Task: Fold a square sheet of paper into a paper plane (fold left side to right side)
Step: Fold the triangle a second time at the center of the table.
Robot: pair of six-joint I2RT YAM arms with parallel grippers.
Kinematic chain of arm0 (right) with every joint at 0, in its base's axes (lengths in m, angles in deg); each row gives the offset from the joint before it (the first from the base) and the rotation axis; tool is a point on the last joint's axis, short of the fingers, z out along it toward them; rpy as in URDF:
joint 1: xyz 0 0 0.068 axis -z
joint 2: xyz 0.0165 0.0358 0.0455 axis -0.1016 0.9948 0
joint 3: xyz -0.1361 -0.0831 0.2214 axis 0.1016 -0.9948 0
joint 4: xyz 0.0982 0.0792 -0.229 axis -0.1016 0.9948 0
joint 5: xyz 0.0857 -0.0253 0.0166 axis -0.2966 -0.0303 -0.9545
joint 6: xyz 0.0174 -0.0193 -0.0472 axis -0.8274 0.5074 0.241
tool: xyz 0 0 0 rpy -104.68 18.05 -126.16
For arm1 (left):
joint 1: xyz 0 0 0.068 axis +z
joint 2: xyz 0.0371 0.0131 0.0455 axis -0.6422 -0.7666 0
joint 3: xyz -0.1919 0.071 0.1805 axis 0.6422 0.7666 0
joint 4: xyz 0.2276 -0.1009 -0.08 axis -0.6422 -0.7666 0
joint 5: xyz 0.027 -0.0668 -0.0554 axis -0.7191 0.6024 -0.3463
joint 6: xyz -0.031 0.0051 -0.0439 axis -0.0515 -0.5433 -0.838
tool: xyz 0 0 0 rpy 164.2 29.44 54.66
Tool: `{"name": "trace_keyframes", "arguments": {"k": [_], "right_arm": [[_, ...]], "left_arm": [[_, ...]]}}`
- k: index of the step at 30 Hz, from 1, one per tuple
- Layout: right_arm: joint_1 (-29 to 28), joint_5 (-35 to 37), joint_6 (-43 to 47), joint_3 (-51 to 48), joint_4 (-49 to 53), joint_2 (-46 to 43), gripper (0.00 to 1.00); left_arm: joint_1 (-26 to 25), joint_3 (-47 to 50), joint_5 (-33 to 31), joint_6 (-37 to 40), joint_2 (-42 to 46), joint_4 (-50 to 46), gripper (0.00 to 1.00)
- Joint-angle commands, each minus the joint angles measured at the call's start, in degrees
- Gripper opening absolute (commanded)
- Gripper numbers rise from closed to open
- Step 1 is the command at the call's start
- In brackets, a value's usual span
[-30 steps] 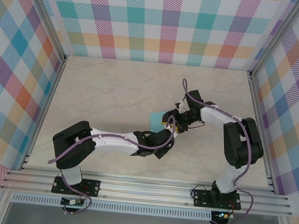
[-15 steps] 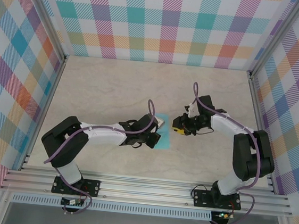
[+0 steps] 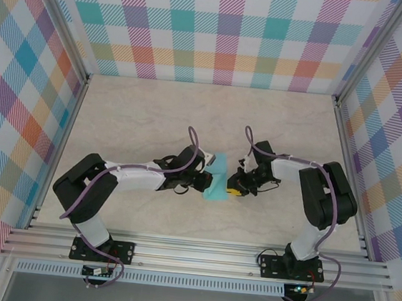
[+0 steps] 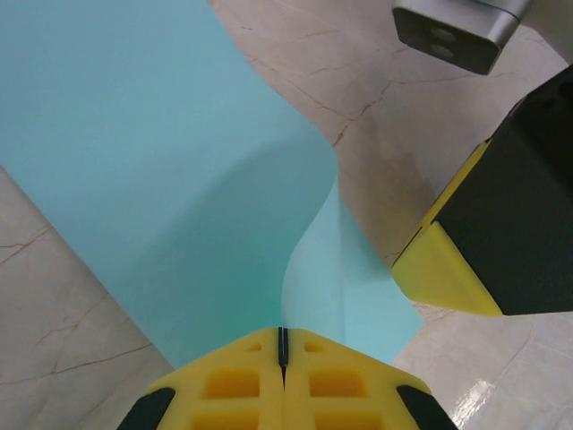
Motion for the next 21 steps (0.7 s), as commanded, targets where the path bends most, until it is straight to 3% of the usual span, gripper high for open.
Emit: {"name": "trace_keyframes", "arguments": {"k": [1, 21], "right_arm": [[-0.39, 0.79, 2.25, -0.09, 0.62, 1.53, 0.13], [-2.10, 1.37, 3.57, 1.56, 2.57, 3.76, 0.13]], "left_arm": [[0.97, 0.82, 0.66, -0.61, -0.51, 0.41, 0.01], [2.25, 1.01, -0.77, 3.87, 2.22, -5.50, 0.02]]}}
